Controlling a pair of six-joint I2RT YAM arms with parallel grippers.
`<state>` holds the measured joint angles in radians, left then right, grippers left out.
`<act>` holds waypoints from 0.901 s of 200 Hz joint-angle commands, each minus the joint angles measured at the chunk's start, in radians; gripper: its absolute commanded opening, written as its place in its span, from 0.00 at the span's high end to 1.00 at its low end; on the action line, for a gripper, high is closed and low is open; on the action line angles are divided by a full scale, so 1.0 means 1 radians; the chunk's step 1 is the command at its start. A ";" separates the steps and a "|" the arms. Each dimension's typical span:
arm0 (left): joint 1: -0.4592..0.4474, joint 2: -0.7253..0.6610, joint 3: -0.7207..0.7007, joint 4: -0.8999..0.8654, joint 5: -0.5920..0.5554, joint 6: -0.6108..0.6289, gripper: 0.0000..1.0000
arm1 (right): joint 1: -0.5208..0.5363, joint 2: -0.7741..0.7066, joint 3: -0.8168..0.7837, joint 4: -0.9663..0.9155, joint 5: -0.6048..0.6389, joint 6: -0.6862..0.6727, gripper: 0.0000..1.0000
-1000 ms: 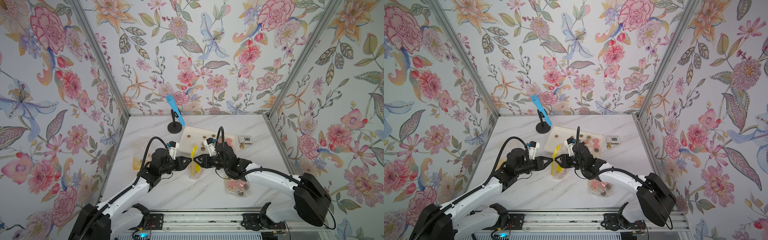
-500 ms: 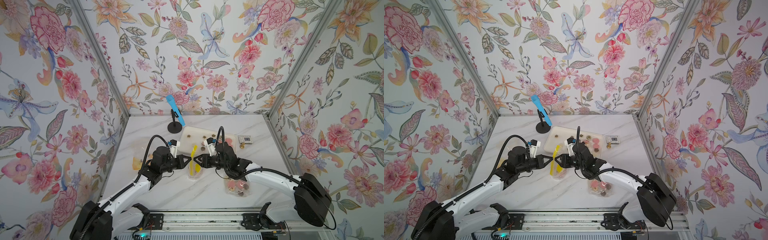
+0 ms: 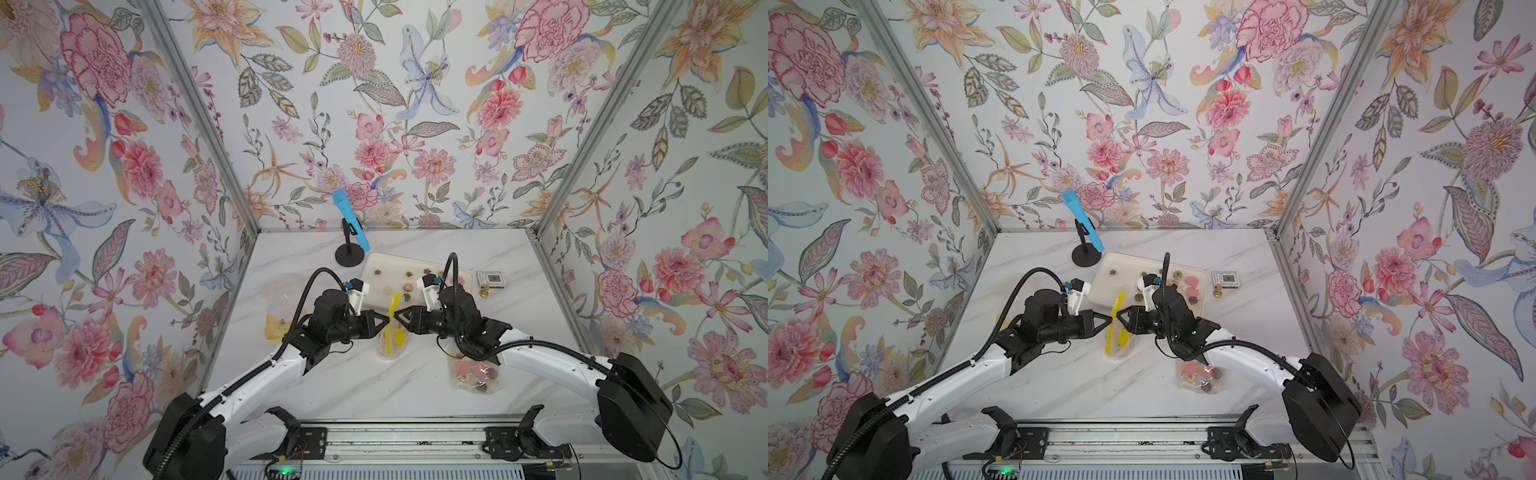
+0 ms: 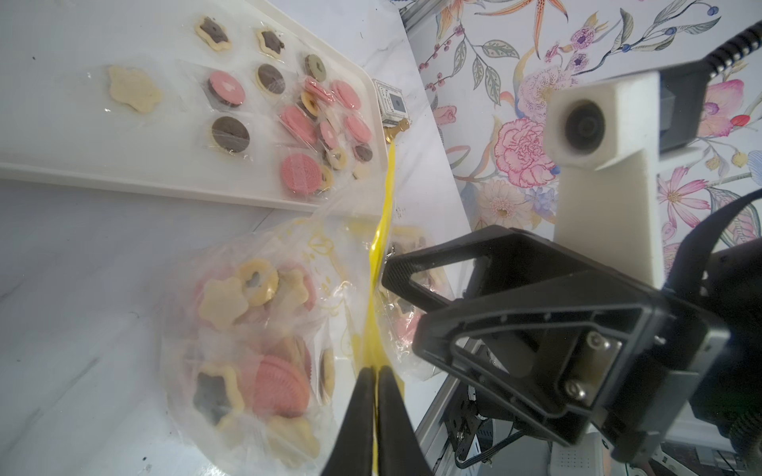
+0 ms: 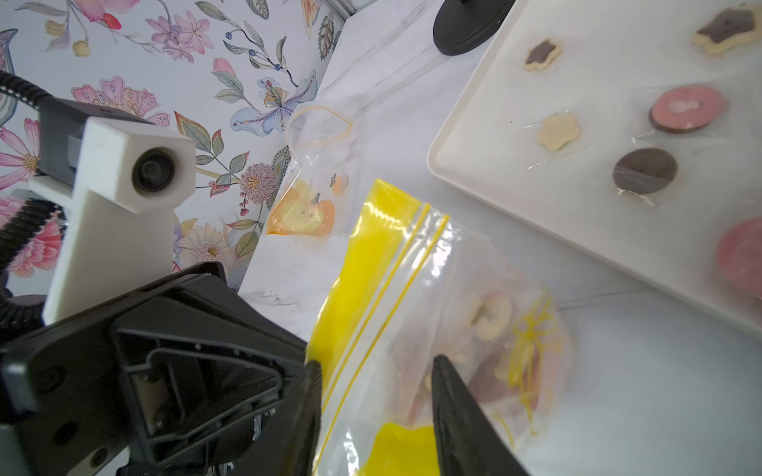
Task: Pour cookies out of the ziploc bag
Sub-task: Open the ziploc bag at the center of the board.
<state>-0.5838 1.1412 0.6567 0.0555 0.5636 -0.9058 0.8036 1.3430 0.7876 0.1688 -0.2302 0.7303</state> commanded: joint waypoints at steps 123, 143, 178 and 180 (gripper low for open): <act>-0.145 0.146 0.321 -0.366 -0.228 0.128 1.00 | -0.005 -0.083 0.000 -0.054 -0.025 0.030 0.50; -0.162 0.163 0.349 -0.388 -0.243 0.140 1.00 | -0.009 -0.089 -0.002 -0.057 -0.016 0.040 0.50; -0.177 0.174 0.362 -0.400 -0.253 0.142 1.00 | -0.017 -0.073 0.009 -0.066 -0.018 0.039 0.52; -0.177 0.173 0.363 -0.401 -0.255 0.142 1.00 | -0.017 -0.071 0.010 -0.067 -0.018 0.040 0.52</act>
<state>-0.7414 1.3041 0.9829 -0.3016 0.3325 -0.7910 0.7937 1.2739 0.7670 0.1219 -0.2466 0.7567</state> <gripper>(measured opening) 0.047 0.484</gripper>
